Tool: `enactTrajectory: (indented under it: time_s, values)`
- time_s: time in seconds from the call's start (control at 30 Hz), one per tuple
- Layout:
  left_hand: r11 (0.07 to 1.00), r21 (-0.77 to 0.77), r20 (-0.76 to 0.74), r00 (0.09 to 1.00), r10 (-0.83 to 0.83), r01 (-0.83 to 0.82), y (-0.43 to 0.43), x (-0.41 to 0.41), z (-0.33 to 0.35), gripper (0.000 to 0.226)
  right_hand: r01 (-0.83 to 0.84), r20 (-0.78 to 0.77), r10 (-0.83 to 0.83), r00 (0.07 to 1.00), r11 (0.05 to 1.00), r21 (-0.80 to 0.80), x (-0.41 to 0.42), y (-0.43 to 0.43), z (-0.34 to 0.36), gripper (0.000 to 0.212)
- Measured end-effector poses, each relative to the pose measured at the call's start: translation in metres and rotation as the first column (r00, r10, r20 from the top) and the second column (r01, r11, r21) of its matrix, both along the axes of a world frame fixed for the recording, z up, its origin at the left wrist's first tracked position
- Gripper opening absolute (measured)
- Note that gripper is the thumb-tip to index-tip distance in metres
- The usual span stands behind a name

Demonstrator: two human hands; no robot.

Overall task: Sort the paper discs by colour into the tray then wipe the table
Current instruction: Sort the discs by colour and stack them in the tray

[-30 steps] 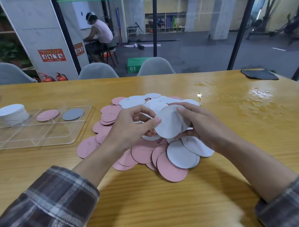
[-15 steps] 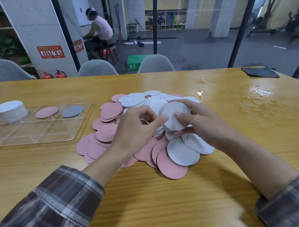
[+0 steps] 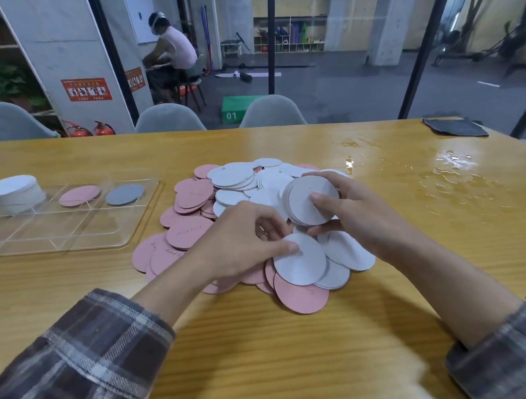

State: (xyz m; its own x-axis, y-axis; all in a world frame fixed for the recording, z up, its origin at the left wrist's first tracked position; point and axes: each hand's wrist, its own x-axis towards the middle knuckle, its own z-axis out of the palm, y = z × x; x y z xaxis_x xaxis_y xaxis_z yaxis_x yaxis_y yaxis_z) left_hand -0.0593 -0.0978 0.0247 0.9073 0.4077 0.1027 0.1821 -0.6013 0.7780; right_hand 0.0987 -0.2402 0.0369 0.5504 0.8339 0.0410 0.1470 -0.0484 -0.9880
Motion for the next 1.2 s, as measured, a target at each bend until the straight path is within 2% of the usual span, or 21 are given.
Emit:
enactTrajectory:
  time_s: [0.13, 0.33, 0.53, 0.67, 0.93, 1.03, 1.2]
  values:
    - [0.988, -0.148, 0.070, 0.997, 0.041, -0.031, 0.014, -0.003, 0.005, 0.011, 0.031, 0.041, -0.030, 0.999, 0.999, -0.020, 0.002, 0.001, -0.001, 0.028]
    - [0.944, -0.328, 0.198, 0.975, 0.099, -0.029, 0.012, -0.003, 0.012, 0.011, 0.024, -0.036, -0.024, 0.999, 1.000, -0.004, 0.000, 0.002, 0.000, 0.028]
    - [0.951, -0.305, 0.300, 0.943, 0.142, -0.046, 0.011, -0.002, 0.013, 0.009, 0.009, -0.003, -0.010, 1.000, 1.000, -0.028, 0.001, 0.001, 0.001, 0.035]
    - [0.954, -0.297, 0.365, 0.918, 0.155, -0.043, 0.011, -0.002, 0.014, 0.004, -0.004, -0.052, 0.004, 0.999, 1.000, -0.016, 0.002, 0.003, 0.001, 0.035]
    - [0.960, -0.279, 0.375, 0.922, 0.098, 0.012, 0.009, -0.005, 0.015, 0.015, -0.009, -0.141, 0.012, 0.990, 1.000, 0.017, 0.001, 0.001, 0.002, 0.030]
    - [0.962, -0.273, 0.400, 0.908, 0.128, -0.015, 0.008, -0.003, 0.013, 0.006, 0.006, -0.183, 0.000, 0.983, 1.000, 0.031, 0.000, 0.001, 0.004, 0.029]
    - [0.969, -0.241, 0.409, 0.901, 0.145, -0.047, 0.006, 0.001, 0.008, 0.015, 0.025, -0.204, -0.019, 0.979, 0.999, 0.023, -0.001, 0.002, 0.003, 0.031]
